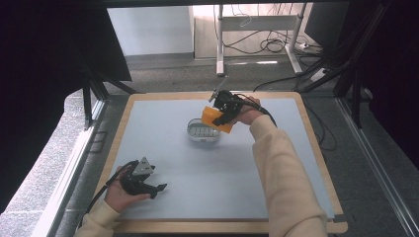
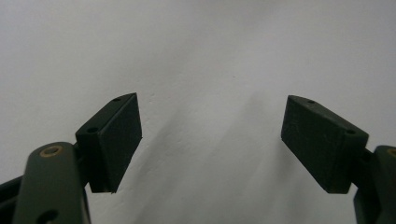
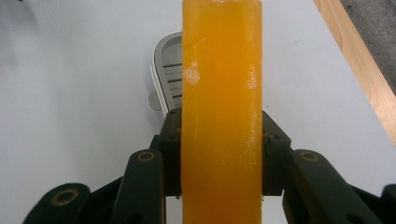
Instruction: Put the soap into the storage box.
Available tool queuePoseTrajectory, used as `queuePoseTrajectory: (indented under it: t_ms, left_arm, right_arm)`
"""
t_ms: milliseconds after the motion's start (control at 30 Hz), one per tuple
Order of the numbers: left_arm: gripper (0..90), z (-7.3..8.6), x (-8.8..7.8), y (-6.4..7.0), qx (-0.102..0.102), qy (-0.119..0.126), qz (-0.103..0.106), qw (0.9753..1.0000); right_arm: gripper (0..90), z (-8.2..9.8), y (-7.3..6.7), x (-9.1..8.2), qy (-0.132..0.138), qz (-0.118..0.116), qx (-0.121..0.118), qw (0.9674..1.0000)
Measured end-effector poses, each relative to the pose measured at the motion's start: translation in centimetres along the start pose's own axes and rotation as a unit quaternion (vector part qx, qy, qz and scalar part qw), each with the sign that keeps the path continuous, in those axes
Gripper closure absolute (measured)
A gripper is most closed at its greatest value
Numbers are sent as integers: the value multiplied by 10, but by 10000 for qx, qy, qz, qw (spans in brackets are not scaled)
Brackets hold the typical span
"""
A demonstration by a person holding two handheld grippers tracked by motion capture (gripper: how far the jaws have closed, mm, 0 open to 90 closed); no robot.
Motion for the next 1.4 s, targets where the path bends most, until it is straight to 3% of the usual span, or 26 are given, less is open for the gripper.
queuePoseTrajectory:
  t_ms: [600,900,1400]
  left_arm:
    - [204,0,0,0,10,12,1,10000]
    - [203,1,0,1,-11,-1,28,10000]
    - [203,2,1,1,12,-28,25,10000]
  right_arm:
    - [617,-23,8,14,24,-20,-91,10000]
    - [617,-32,8,30,-97,-141,-351,9992]
    - [616,-36,10,44,-191,-226,-482,9984]
Point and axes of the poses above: each handheld gripper's, and its own axes: x roughly forward along the jaws, z roughly out of its underside, y roughly to its right, the point moved 10 cm from there along x, roughly forward along the jaws, and after that the axes turned 12 degrees about -y, right-handed, at the moved point
